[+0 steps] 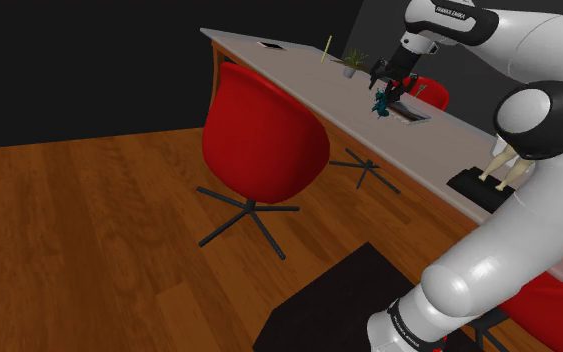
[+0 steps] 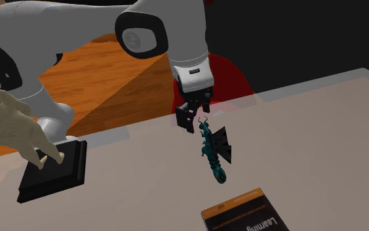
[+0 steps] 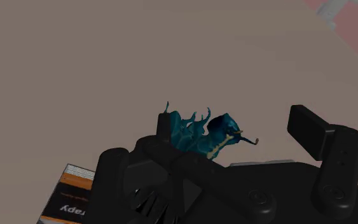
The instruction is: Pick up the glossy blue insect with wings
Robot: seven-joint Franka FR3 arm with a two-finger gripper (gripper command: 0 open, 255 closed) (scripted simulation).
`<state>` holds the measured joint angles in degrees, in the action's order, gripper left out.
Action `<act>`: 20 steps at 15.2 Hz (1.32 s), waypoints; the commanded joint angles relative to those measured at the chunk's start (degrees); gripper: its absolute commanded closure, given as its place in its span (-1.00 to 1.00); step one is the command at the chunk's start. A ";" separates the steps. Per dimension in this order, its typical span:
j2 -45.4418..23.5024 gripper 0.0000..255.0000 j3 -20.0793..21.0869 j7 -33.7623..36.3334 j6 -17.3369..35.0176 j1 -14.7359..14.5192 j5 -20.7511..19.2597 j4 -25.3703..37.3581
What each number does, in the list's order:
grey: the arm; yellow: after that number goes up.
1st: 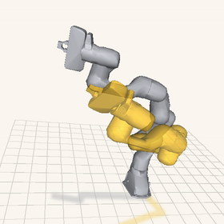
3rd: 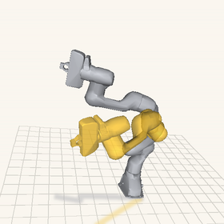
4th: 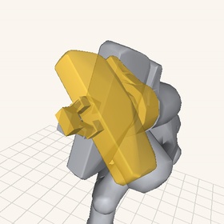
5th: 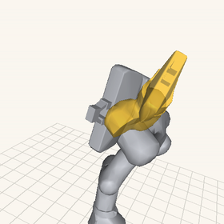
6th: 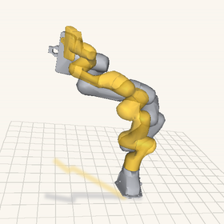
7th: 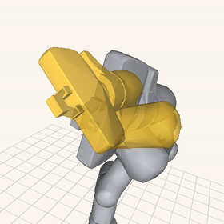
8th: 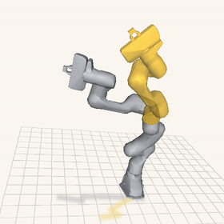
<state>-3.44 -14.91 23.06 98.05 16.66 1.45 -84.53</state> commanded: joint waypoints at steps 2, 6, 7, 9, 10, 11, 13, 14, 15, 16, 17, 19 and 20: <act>-3.59 -1.00 -1.51 1.79 -0.67 1.72 1.43 6.23; -7.14 -1.00 -2.97 3.19 -0.83 3.71 3.09 11.61; -6.70 -1.00 -2.93 3.24 0.14 3.59 2.93 10.23; -5.96 -1.00 -2.87 3.32 2.01 3.37 2.66 7.65; -5.63 -1.00 -2.84 3.35 2.93 3.28 2.55 6.41; -5.31 -1.00 -2.81 3.39 3.84 3.19 2.44 5.21; -4.87 -1.00 -2.77 3.43 5.23 3.06 2.28 3.38; -4.86 -1.00 -2.77 3.44 5.24 3.06 2.28 3.37; -4.89 1.00 -2.76 3.46 5.25 3.05 2.28 3.40; -4.96 1.00 -2.76 3.45 5.19 3.06 2.31 3.52; -4.92 1.00 -2.75 3.47 5.21 3.04 2.29 3.46; -4.91 1.00 -2.76 3.47 5.17 3.04 2.29 3.49; -4.89 1.00 -2.76 3.46 5.22 3.05 2.28 3.42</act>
<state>-8.21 -17.70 26.53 103.26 19.72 3.69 -81.04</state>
